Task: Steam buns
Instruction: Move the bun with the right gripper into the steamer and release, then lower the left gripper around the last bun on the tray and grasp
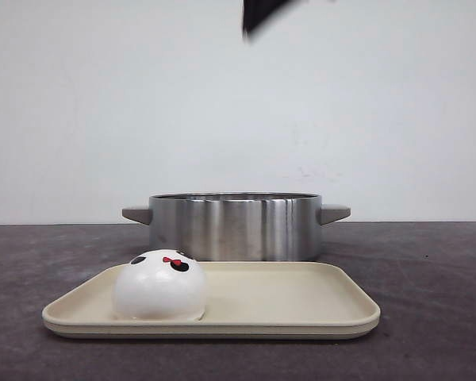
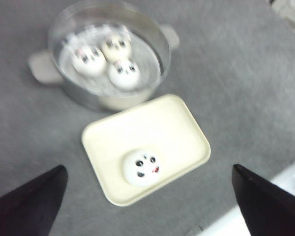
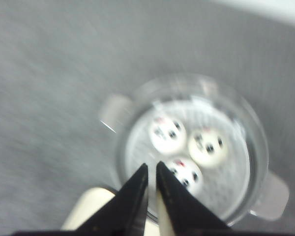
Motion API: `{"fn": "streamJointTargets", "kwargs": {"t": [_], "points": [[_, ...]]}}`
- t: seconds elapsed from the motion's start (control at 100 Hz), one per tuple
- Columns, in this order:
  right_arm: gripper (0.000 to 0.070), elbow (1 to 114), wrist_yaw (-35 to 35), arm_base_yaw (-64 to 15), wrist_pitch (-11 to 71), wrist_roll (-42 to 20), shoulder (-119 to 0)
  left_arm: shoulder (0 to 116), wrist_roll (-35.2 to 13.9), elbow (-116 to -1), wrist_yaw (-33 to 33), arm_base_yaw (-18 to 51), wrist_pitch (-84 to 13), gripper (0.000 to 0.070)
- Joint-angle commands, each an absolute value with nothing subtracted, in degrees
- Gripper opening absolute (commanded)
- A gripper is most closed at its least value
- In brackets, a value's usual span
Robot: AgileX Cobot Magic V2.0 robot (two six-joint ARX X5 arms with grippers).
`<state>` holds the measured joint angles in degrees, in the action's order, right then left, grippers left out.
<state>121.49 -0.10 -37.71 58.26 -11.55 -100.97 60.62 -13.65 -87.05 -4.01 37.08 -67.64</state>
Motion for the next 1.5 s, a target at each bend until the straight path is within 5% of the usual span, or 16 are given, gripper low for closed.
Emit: {"fn": "streamJointTargets", "kwargs": {"t": [0.0, 0.19, 0.55, 0.99, 1.49], "points": [[0.0019, 123.33, 2.96, -40.95, 58.08, -9.67, -97.49, 60.23, -16.43, -83.59, -4.56, 38.15, -64.75, 0.07], [0.0018, 123.33, 13.74, -50.61, 58.61, -9.43, -86.32, 61.56, -17.67, -70.61, -4.84, 39.62, -59.13, 0.07], [0.0018, 123.33, 21.17, -58.17, 61.78, -11.86, -75.29, 74.67, -20.18, -61.39, -12.86, 42.87, -46.78, 0.07], [0.0018, 123.33, 24.23, -58.59, 68.36, -14.83, -73.73, 92.62, -19.09, -61.39, -12.88, 43.27, -42.28, 0.07], [0.0018, 123.33, 24.05, -58.76, 68.25, -15.0, -73.73, 95.35, -18.85, -61.39, -5.3, 43.42, -38.74, 0.0672]]}}
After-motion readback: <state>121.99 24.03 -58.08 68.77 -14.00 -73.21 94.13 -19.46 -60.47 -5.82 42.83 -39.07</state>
